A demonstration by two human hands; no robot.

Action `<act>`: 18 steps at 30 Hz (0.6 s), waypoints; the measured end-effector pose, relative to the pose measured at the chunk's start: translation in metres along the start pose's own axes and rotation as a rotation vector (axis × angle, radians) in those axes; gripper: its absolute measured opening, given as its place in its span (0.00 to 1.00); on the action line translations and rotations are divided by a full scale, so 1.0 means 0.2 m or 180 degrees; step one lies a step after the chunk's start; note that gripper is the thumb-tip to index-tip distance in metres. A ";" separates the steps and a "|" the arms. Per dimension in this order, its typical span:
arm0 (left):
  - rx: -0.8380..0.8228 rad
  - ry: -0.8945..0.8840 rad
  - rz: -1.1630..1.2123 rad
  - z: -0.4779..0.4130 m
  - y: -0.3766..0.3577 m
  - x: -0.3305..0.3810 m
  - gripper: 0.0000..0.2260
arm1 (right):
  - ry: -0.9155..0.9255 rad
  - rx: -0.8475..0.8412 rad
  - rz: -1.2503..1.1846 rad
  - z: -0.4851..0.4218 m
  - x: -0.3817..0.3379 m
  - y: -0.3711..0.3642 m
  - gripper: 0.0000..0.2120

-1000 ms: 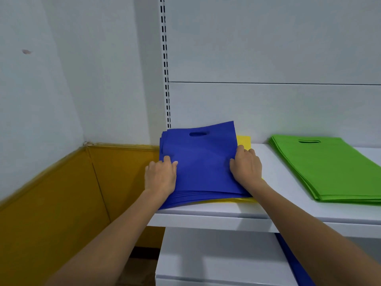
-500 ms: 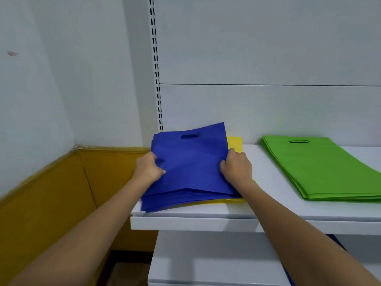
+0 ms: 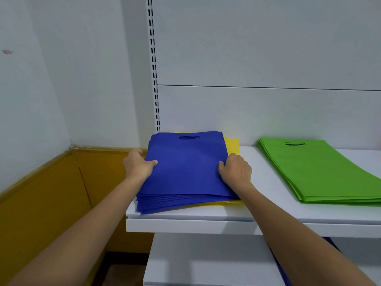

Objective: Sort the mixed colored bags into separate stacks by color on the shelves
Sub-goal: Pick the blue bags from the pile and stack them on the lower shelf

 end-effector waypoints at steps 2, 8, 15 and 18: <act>-0.0131 0.0038 -0.0037 0.00 0.00 -0.01 0.24 | 0.0085 -0.0033 -0.0041 0.00 -0.01 0.01 0.08; -0.0299 -0.0397 -0.0305 0.02 0.01 -0.03 0.17 | 0.0371 -0.0001 -0.0650 0.00 -0.04 0.04 0.11; -0.0428 -0.1047 -0.0430 0.03 0.05 -0.03 0.13 | -0.0230 -0.0592 -0.1664 -0.09 -0.03 0.11 0.23; -0.0460 -0.1064 -0.0394 0.05 0.05 -0.05 0.12 | -0.0181 -0.0490 -0.1282 -0.11 -0.02 0.11 0.13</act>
Point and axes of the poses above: each hand's wrist, its own z-axis away from the middle knuckle, its own y-axis out of the back of the hand, x = y × z, the point moved 6 cm from there along -z, towards the middle knuckle, and after that the axes turned 10 degrees about x, right-handed, at the moved point
